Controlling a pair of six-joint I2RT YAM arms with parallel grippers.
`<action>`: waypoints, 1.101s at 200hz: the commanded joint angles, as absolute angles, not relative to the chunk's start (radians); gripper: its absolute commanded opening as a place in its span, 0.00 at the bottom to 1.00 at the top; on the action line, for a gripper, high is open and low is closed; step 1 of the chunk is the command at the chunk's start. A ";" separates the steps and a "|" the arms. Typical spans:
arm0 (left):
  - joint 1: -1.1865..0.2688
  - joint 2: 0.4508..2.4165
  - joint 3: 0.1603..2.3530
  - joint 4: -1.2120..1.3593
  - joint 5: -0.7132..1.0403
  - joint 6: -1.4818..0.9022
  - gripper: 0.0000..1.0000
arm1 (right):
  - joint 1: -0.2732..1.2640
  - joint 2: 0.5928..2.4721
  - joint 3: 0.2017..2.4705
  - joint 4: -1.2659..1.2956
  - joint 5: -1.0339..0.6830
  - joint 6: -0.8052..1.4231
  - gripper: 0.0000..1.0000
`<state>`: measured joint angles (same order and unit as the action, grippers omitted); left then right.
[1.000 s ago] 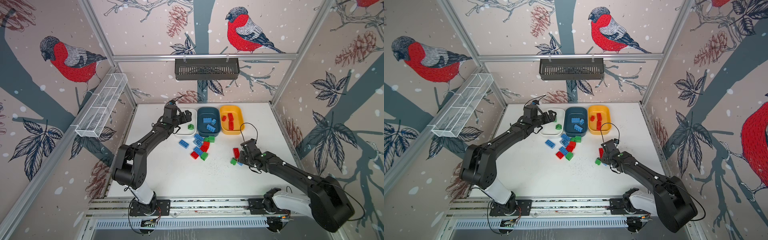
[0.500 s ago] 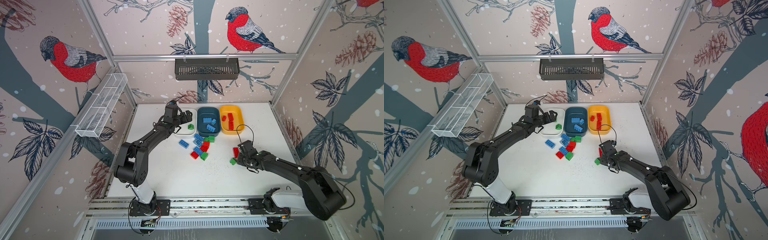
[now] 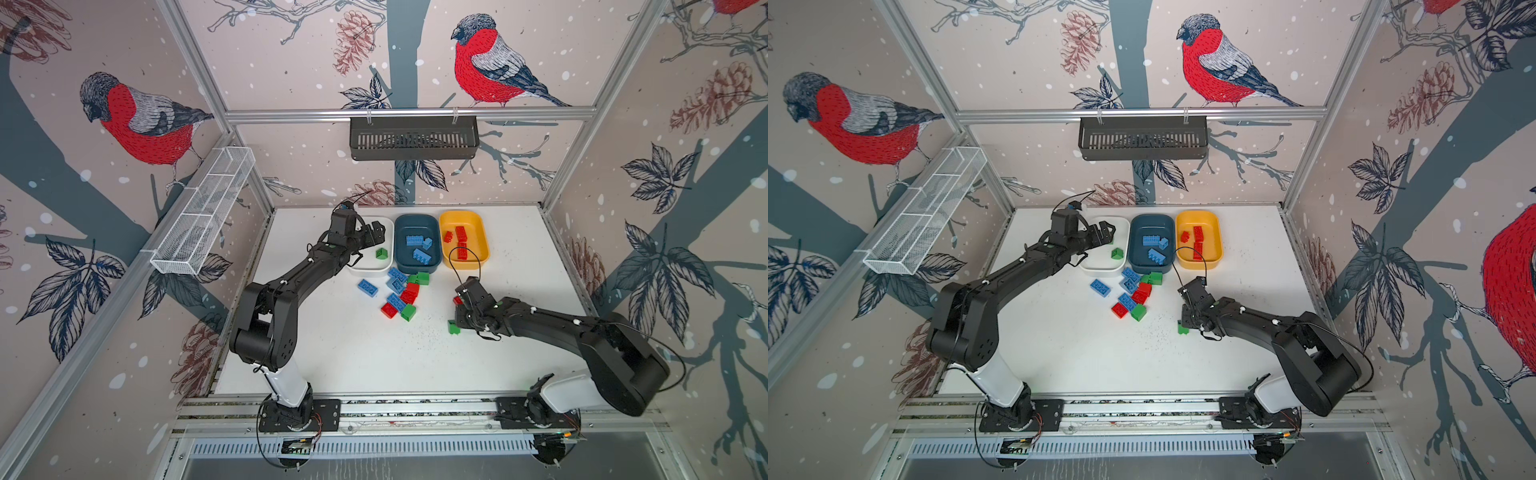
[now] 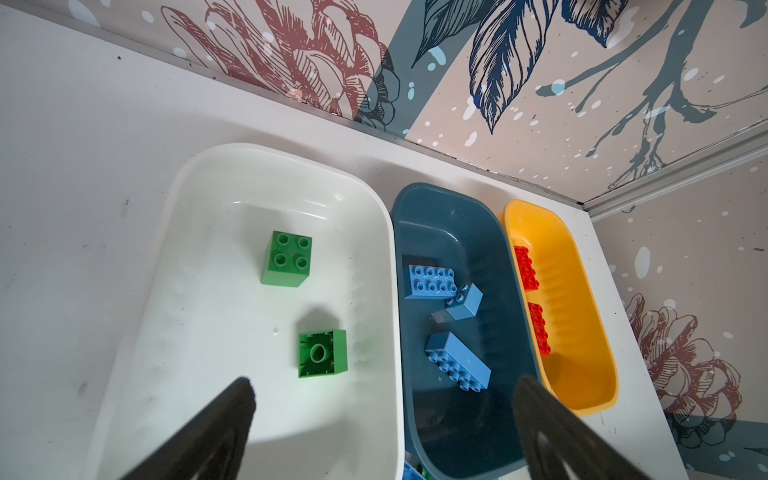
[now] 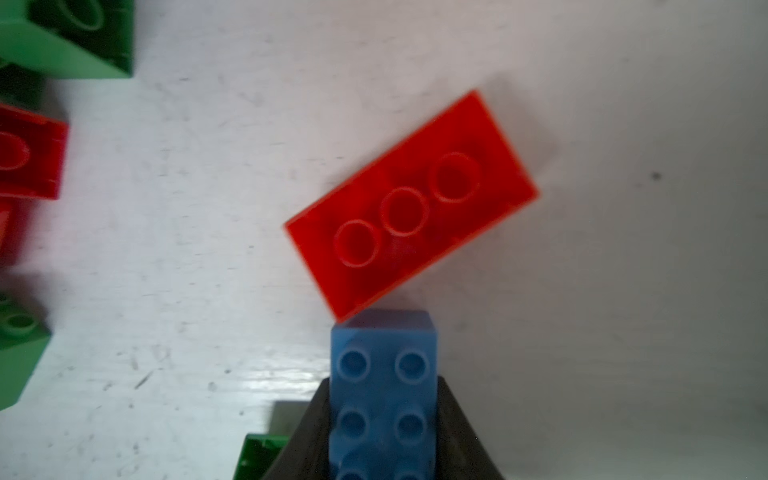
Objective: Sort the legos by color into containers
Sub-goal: 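Carry the light blue brick over the teal bin and release it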
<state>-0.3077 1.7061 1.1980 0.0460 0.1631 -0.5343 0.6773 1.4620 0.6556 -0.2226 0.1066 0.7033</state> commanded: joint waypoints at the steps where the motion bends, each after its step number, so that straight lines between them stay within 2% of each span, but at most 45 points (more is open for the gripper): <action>1: -0.311 1.696 1.191 0.044 0.163 -0.528 0.97 | 0.707 1.497 0.702 -0.161 0.087 0.686 0.33; 93: -0.310 1.654 1.154 0.009 0.101 -0.522 0.97 | 0.745 1.569 0.927 0.040 0.071 0.516 0.30; 128: -0.310 1.639 1.133 -0.001 0.080 -0.524 0.97 | 0.719 1.678 1.075 0.083 0.041 0.483 0.30; 162: -0.316 1.617 1.113 -0.032 0.038 -0.519 0.97 | 0.671 1.839 1.264 0.015 0.072 0.524 0.31; 188: -0.344 1.595 1.085 -0.048 -0.020 -0.520 0.97 | 0.652 1.939 1.389 -0.011 0.095 0.503 0.37; 220: -0.395 1.569 1.062 -0.077 -0.095 -0.519 0.97 | 0.647 2.014 1.526 -0.090 0.130 0.469 0.51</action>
